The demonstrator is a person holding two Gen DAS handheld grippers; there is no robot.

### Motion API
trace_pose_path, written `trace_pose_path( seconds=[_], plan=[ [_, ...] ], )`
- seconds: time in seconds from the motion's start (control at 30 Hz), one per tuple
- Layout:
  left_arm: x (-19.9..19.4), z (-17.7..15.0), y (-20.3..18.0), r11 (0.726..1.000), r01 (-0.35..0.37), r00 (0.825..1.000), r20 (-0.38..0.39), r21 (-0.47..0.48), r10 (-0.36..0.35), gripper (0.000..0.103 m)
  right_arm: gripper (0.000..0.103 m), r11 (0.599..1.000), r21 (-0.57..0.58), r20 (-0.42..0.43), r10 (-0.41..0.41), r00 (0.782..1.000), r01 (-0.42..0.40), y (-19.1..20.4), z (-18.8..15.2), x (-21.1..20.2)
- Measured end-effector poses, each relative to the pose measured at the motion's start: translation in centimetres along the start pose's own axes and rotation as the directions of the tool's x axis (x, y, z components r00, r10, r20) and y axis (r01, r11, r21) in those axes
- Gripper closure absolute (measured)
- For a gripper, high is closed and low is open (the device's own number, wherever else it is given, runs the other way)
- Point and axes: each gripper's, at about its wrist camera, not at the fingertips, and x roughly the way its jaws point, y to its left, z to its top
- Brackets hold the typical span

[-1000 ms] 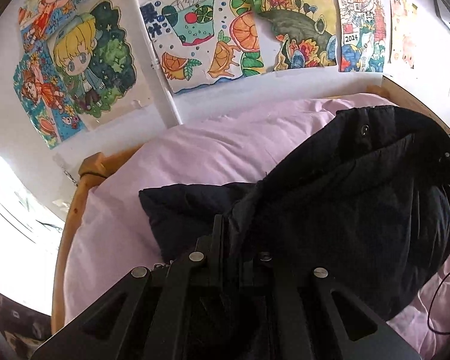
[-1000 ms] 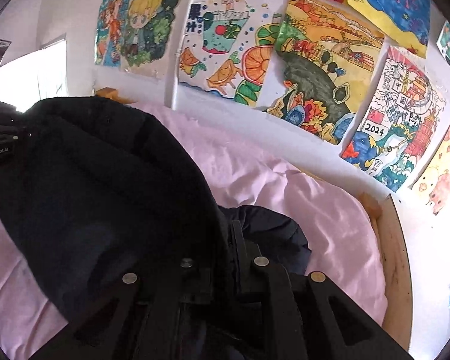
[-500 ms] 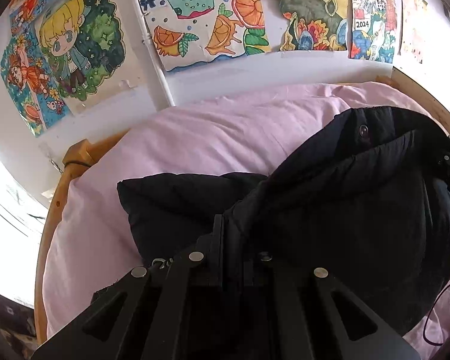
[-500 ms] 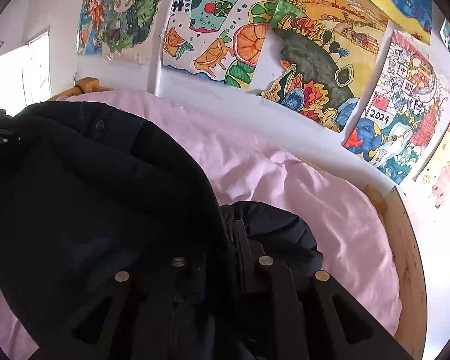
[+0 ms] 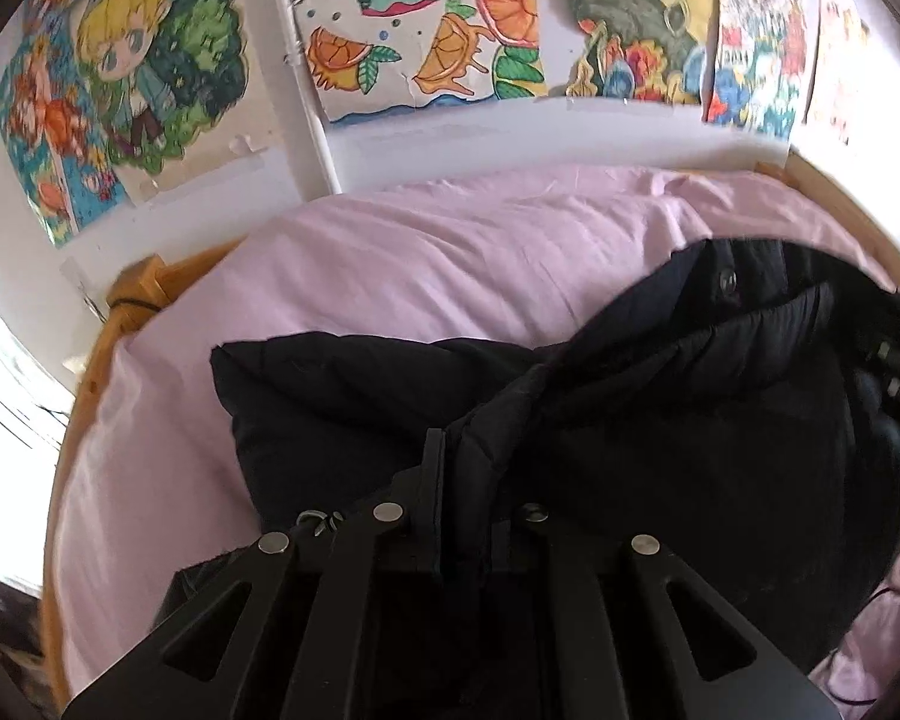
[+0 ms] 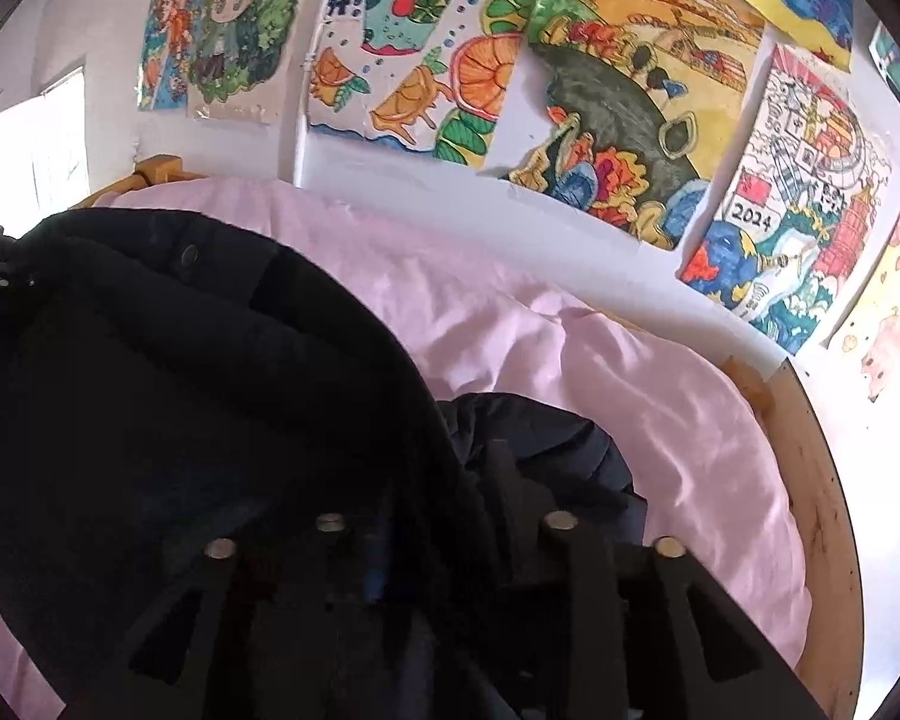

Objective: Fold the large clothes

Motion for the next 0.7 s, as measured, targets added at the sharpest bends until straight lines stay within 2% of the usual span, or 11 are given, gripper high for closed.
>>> trace_pose_path(
  seconds=[0.07,0.13,0.2,0.23,0.3,0.33,0.37,0.4,0.47,0.6,0.7],
  plan=[
    [-0.1,0.0,0.6,0.999,0.041,0.999,0.007,-0.022,-0.041,0.093,0.034,0.999,0.035,0.019,0.024,1.0,-0.025,-0.7,-0.2,-0.1],
    [-0.4,0.0,1.1,0.997,0.066,0.998,0.017,-0.032,-0.065,0.089,0.032,0.997,0.052,0.038,0.048,0.998,-0.05,-1.1,-0.4,-0.2],
    [-0.8,-0.1,1.7,0.995,0.083,0.996,0.033,-0.057,-0.081,0.078,0.026,0.999,0.035,0.039,0.029,0.999,-0.031,-1.0,-0.5,-0.1],
    [-1.0,-0.2,2.4,0.993,0.087,0.995,0.048,-0.078,-0.083,0.067,0.021,1.0,0.024,0.039,0.014,0.999,-0.015,-1.0,-0.6,0.0],
    [-1.7,-0.3,3.8,0.986,0.126,0.99,0.083,-0.113,-0.117,0.061,0.013,1.0,0.013,0.044,-0.026,0.999,0.025,-1.1,-0.6,0.2],
    [-2.0,-0.3,4.6,0.981,0.148,0.986,0.09,-0.129,-0.137,0.055,0.011,0.999,0.02,0.049,-0.05,0.998,0.049,-1.5,-0.7,0.3],
    [-2.2,-0.4,5.0,0.981,0.137,0.988,0.091,-0.14,-0.125,0.043,0.01,0.998,0.039,0.053,-0.041,0.998,0.039,-2.0,-0.8,0.4],
    [-2.5,-0.6,5.4,0.985,0.09,0.992,0.101,-0.149,-0.075,0.04,0.01,0.998,0.055,0.054,-0.029,0.998,0.026,-2.5,-0.9,0.5],
    [-2.9,-1.2,6.0,0.988,0.043,0.991,0.131,-0.146,-0.024,0.039,0.01,0.995,0.096,0.061,-0.016,0.998,0.01,-3.5,-1.1,0.5],
    [-3.1,-2.5,7.0,0.975,0.094,0.984,0.17,-0.203,-0.059,0.039,0.006,0.995,0.096,0.112,-0.054,0.992,0.043,-3.7,-1.4,-0.4],
    [-3.3,-3.6,7.2,0.979,0.075,0.98,0.194,-0.188,-0.038,0.039,0.006,0.986,0.144,0.202,0.052,0.978,-0.082,-5.4,-2.3,-2.4]
  ],
)
